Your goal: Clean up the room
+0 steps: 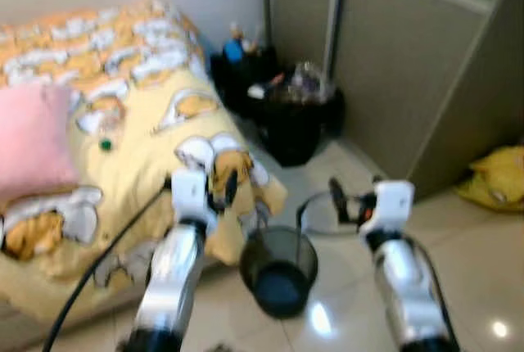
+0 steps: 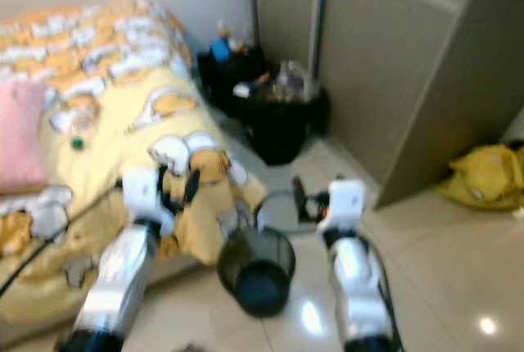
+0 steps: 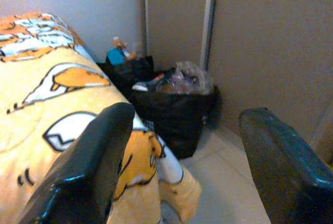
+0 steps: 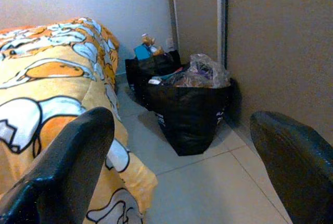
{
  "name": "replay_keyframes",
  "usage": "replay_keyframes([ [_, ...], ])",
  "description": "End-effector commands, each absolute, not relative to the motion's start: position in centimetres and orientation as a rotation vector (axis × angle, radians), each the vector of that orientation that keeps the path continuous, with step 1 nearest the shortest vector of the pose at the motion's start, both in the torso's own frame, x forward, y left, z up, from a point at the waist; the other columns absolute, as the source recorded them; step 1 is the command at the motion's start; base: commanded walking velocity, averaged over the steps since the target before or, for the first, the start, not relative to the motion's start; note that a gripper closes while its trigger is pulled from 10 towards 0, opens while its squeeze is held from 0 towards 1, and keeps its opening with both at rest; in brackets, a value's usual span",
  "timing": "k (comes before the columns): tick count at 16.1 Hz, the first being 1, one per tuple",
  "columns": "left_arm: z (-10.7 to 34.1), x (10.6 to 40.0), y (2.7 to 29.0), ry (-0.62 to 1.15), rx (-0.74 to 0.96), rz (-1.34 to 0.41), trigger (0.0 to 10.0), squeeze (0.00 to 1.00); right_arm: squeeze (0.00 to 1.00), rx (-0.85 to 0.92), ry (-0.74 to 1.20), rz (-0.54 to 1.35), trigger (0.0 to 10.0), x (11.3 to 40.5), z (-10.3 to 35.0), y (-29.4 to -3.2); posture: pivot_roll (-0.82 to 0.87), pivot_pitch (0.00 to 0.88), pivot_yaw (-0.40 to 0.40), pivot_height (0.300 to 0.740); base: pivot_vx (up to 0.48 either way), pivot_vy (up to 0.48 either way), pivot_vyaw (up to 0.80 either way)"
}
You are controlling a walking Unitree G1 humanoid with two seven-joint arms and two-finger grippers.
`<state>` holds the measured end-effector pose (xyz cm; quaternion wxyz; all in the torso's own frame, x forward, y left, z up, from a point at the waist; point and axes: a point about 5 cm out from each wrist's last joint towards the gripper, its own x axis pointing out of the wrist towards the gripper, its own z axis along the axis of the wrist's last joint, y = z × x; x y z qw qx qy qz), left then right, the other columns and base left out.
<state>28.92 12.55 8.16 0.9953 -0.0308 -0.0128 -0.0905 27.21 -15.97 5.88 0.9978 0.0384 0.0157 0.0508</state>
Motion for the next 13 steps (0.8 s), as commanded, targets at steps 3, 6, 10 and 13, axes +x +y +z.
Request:
replay_keyframes([
  [3,7.3,28.5,14.0,0.016,-0.084,-0.126,10.0,0.0,0.0,0.103,0.073,0.153,10.0,27.3,5.3,-15.2,-0.15,0.0,0.078,0.74,0.0,0.319,0.5],
  [6,7.2,28.3,13.8,0.013,-0.08,-0.144,10.0,0.0,0.0,0.097,0.076,0.154,10.0,27.2,5.1,-15.2,-0.14,0.0,0.077,0.74,0.0,0.464,0.26],
  [10,8.6,29.7,15.9,0.008,0.019,0.061,10.0,1.0,1.0,-0.13,-0.084,-0.049,10.0,28.8,8.3,-18.0,-0.14,0.0,0.073,0.74,0.0,0.224,0.69],
  [13,8.8,30.0,14.7,0.016,-0.029,-0.004,10.0,0.0,0.0,-0.086,-0.074,0.035,10.0,29.2,8.1,-16.9,-0.14,0.0,0.069,0.74,0.106,-0.119,0.23],
])
